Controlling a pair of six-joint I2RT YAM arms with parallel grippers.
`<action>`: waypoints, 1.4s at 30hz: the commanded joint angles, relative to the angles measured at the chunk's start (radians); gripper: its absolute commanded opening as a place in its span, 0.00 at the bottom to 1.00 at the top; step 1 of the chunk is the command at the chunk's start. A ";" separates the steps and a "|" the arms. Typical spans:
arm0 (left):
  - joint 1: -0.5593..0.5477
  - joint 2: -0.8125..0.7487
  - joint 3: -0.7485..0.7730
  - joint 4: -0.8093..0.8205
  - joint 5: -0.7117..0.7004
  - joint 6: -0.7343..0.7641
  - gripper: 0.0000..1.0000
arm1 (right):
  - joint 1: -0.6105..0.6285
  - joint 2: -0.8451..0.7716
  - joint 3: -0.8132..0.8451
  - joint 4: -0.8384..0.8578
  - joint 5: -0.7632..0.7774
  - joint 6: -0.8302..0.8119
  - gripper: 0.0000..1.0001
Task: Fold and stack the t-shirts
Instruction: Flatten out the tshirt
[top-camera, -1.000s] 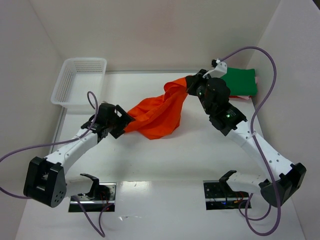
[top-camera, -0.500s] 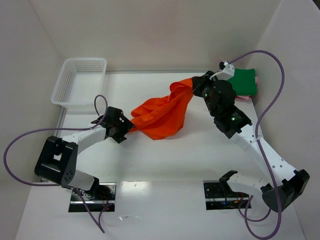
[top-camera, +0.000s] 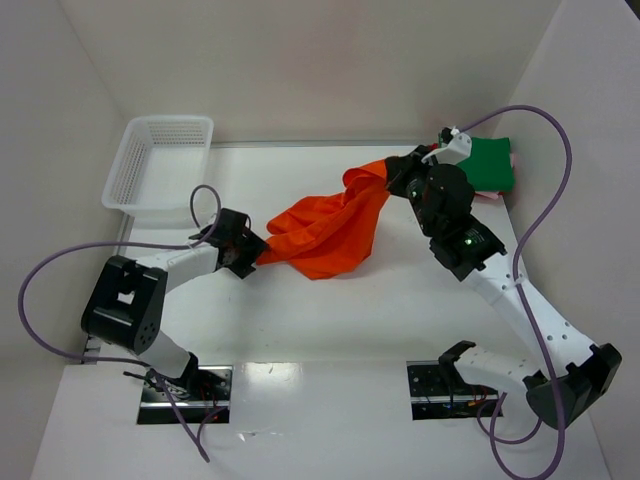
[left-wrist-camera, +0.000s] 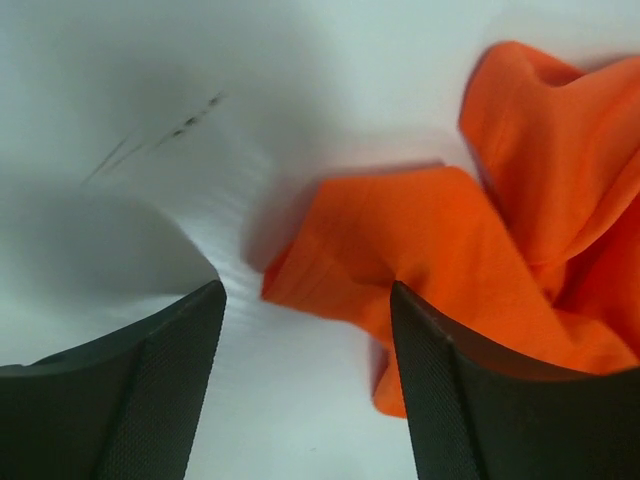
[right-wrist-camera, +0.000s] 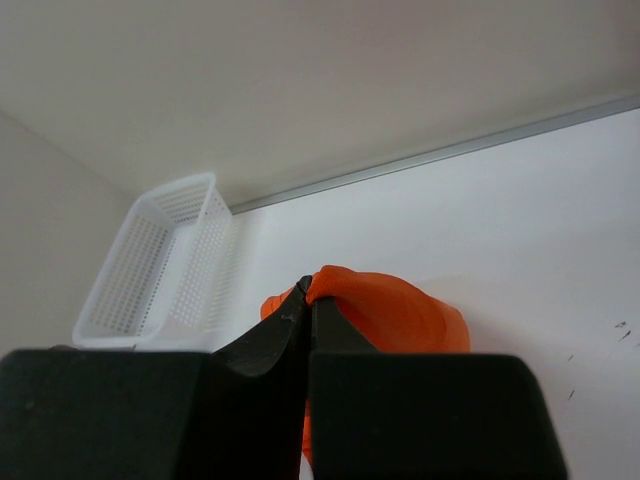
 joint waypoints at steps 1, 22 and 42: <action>0.003 0.042 0.033 0.011 -0.022 -0.009 0.72 | -0.006 -0.041 -0.016 0.023 0.017 0.024 0.00; 0.043 -0.201 0.292 -0.118 -0.157 0.285 0.00 | -0.015 0.052 0.168 -0.029 0.187 -0.070 0.00; 0.192 -0.439 0.955 -0.153 -0.001 0.746 0.00 | -0.038 -0.142 0.583 -0.003 0.209 -0.243 0.00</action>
